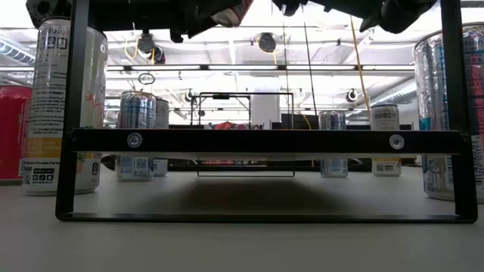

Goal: Place canned beverage on shelf
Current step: Put the right red soda can on the shelf

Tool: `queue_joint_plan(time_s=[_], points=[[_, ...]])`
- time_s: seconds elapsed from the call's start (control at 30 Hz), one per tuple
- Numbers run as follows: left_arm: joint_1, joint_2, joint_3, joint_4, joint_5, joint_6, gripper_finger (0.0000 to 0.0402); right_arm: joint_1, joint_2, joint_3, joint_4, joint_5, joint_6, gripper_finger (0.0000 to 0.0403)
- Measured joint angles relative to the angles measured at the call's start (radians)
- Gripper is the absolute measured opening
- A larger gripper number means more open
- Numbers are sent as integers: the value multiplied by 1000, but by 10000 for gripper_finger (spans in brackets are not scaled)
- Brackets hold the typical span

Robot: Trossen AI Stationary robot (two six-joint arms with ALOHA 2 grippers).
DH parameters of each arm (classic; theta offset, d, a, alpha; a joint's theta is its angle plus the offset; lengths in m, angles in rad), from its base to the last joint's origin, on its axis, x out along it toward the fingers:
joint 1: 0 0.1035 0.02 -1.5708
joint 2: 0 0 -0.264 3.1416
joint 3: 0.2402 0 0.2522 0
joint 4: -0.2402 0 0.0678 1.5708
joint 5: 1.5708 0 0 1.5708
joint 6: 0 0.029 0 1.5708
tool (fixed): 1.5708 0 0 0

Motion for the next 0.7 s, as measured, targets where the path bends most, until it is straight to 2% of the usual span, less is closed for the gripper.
queue_joint_plan(time_s=[0.5,0.7], points=[[12,12,0,0,19,-42,283,-17,1,10,-45,-28,2,353],[15,12,0,1,24,-45,283,-17,1,10,-33,-24,26,324]])
